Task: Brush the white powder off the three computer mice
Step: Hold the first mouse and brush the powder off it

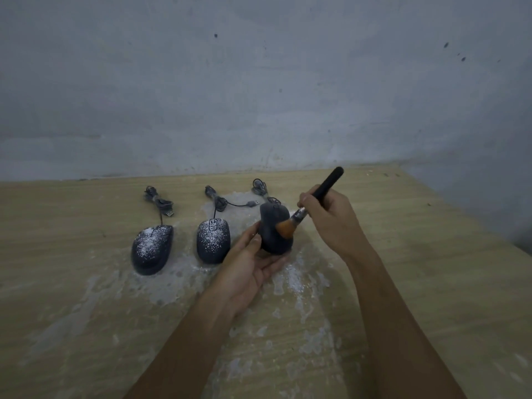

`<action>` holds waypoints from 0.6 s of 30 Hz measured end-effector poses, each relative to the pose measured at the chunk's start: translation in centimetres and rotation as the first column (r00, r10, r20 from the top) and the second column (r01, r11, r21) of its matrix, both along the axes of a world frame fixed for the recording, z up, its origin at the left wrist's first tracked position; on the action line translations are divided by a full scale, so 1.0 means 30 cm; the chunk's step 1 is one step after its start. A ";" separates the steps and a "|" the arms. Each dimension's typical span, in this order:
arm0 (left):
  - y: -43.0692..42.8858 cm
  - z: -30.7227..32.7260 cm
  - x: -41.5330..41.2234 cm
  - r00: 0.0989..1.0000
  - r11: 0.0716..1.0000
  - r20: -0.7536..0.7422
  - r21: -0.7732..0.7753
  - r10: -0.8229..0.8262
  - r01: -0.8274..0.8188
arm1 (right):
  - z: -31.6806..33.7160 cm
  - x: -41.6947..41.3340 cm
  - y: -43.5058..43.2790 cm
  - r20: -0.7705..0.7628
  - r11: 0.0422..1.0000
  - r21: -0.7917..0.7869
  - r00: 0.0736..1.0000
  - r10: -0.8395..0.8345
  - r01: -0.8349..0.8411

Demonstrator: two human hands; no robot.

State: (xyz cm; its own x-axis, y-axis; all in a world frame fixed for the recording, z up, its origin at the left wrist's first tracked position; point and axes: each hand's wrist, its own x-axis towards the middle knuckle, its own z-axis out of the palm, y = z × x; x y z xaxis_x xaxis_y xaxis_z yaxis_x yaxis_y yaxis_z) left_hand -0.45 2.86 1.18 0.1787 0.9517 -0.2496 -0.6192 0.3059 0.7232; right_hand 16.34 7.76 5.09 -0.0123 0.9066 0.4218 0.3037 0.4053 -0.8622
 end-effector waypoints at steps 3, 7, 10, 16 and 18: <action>0.000 0.005 0.000 1.000 1.000 -0.010 -0.006 -0.013 0.013 | 0.008 0.004 0.004 -0.109 0.998 0.028 0.992 -0.057 0.061; 0.000 0.007 0.000 1.000 1.000 -0.021 -0.021 -0.007 0.007 | -0.004 0.005 0.002 -0.011 0.997 -0.070 1.000 -0.021 0.021; 0.003 0.009 0.010 0.994 1.000 -0.106 -0.027 0.013 -0.016 | 0.009 0.035 0.008 -0.147 0.980 -0.127 0.974 -0.172 0.154; 0.028 0.003 0.045 0.940 0.997 -0.337 -0.044 0.049 -0.068 | -0.031 0.071 0.001 -0.192 0.947 -0.223 0.942 -0.277 0.233; 0.048 0.007 0.057 0.912 0.993 -0.405 -0.062 0.070 -0.104 | -0.040 0.075 0.001 -0.223 0.936 -0.247 0.926 -0.306 0.250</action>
State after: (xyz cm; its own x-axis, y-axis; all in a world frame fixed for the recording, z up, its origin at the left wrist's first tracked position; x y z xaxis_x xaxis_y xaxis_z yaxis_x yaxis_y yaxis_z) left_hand 1.27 4.30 1.40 -0.0350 0.9325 -0.3595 -0.3085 0.3321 0.8914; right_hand 18.59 7.79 3.89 0.3349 0.9256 0.1764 0.1376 0.1372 -0.9810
